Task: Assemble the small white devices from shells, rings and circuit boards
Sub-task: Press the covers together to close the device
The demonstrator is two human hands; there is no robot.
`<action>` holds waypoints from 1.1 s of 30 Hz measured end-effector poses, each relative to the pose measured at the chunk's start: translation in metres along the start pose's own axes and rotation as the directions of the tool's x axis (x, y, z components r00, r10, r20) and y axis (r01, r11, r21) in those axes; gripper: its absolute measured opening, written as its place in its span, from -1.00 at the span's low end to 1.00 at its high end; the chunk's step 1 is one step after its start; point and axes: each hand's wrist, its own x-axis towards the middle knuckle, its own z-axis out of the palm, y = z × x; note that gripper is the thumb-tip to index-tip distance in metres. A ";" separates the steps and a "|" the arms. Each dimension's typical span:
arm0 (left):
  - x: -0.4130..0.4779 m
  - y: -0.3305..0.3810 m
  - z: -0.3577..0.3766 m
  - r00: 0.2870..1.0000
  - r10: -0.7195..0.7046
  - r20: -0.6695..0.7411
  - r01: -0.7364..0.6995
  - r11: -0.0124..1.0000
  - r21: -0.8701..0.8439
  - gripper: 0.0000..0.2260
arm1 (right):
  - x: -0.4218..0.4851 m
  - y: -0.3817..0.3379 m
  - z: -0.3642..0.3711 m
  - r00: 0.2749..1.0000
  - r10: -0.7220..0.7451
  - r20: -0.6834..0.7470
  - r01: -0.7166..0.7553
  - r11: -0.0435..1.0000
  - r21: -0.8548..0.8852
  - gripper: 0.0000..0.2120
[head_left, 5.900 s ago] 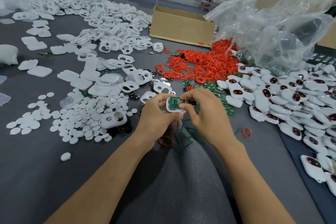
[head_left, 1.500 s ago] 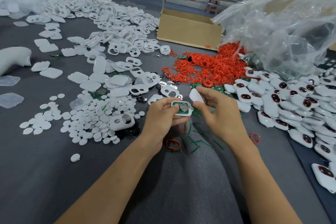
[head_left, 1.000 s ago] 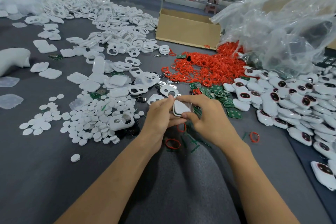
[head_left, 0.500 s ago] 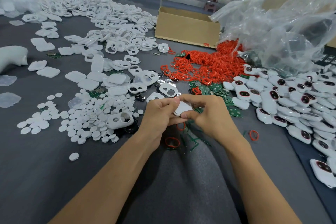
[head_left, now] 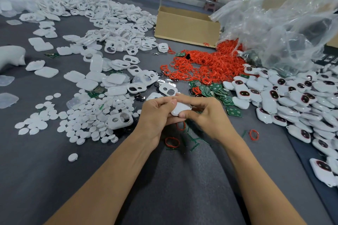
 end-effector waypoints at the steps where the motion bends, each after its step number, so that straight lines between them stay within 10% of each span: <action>1: -0.001 -0.001 0.001 1.000 0.015 -0.012 -0.015 1.000 0.007 -0.84 | 0.000 0.001 0.001 1.000 -0.007 -0.015 0.007 0.999 0.031 -0.48; 11: -0.006 -0.004 0.006 0.974 0.224 0.022 -0.223 0.951 0.215 -0.81 | 0.000 0.005 -0.006 0.955 0.271 0.117 -0.290 0.792 0.537 -0.74; 25: -0.009 -0.002 0.006 0.973 0.227 0.047 -0.232 0.958 0.171 -0.79 | 0.000 0.002 0.005 0.970 0.216 -0.113 -0.145 0.886 0.441 -0.78; 33: -0.008 -0.004 0.007 0.984 0.169 0.055 -0.174 0.980 0.092 -0.76 | -0.003 -0.002 -0.002 0.983 0.178 0.051 -0.183 0.899 0.397 -0.73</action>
